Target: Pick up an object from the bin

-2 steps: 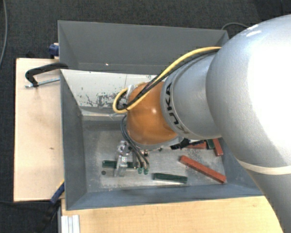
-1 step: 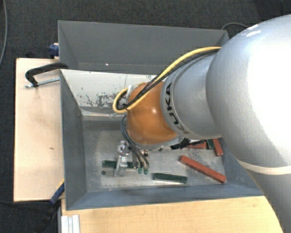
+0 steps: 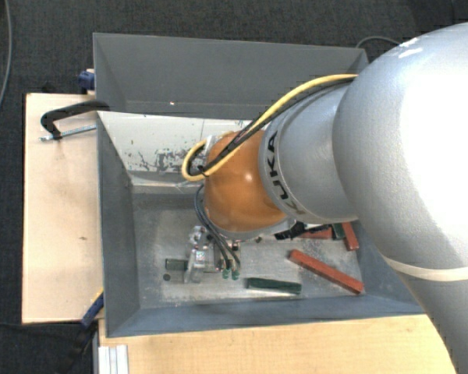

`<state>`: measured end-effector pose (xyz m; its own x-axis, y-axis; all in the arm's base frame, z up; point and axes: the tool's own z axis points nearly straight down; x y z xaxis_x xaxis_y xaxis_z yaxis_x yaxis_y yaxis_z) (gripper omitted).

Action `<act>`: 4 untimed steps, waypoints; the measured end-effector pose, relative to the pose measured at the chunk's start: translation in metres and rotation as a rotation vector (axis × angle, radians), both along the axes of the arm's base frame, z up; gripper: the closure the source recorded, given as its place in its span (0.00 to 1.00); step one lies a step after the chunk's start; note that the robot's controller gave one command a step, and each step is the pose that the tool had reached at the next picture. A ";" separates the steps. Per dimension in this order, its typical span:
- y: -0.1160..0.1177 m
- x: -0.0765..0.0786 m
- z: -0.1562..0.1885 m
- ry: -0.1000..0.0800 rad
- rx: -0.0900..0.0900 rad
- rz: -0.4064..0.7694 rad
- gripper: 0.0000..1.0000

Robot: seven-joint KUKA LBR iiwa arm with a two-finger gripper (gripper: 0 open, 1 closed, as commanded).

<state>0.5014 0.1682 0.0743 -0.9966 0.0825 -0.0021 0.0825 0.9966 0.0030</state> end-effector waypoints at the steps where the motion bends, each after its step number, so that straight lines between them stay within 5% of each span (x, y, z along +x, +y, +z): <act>1: 0.000 -0.002 0.012 0.006 -0.002 0.000 1.00; 4: 0.001 0.001 0.054 -0.006 0.001 0.000 1.00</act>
Offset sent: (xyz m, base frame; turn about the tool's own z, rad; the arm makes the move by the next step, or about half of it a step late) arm 0.0001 -0.0001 0.0318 0.0000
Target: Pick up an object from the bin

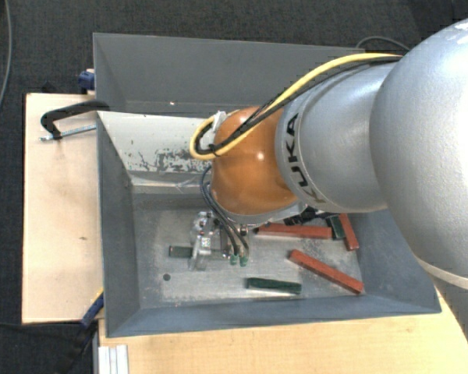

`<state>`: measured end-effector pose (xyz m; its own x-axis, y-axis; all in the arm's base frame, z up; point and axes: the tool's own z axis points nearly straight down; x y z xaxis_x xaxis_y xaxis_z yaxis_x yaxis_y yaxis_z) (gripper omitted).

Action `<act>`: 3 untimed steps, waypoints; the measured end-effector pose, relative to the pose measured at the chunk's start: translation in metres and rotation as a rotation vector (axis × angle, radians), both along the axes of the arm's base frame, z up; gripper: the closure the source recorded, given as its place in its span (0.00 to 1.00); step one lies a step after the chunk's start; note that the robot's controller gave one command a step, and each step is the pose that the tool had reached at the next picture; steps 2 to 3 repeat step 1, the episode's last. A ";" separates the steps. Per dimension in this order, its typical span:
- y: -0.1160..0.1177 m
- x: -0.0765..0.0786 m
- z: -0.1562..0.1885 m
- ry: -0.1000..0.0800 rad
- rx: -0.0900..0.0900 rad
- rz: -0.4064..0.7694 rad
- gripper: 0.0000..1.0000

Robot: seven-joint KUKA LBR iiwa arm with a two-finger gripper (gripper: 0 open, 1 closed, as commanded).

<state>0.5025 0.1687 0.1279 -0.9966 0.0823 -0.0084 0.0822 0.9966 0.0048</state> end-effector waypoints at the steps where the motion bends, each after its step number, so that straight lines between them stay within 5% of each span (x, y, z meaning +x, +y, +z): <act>1: 0.000 -0.002 0.006 0.009 -0.003 0.000 1.00; 3: 0.000 -0.002 0.006 0.009 -0.003 0.000 1.00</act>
Offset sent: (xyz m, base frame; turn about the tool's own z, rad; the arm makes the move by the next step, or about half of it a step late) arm 0.0000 0.0001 0.0532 0.0000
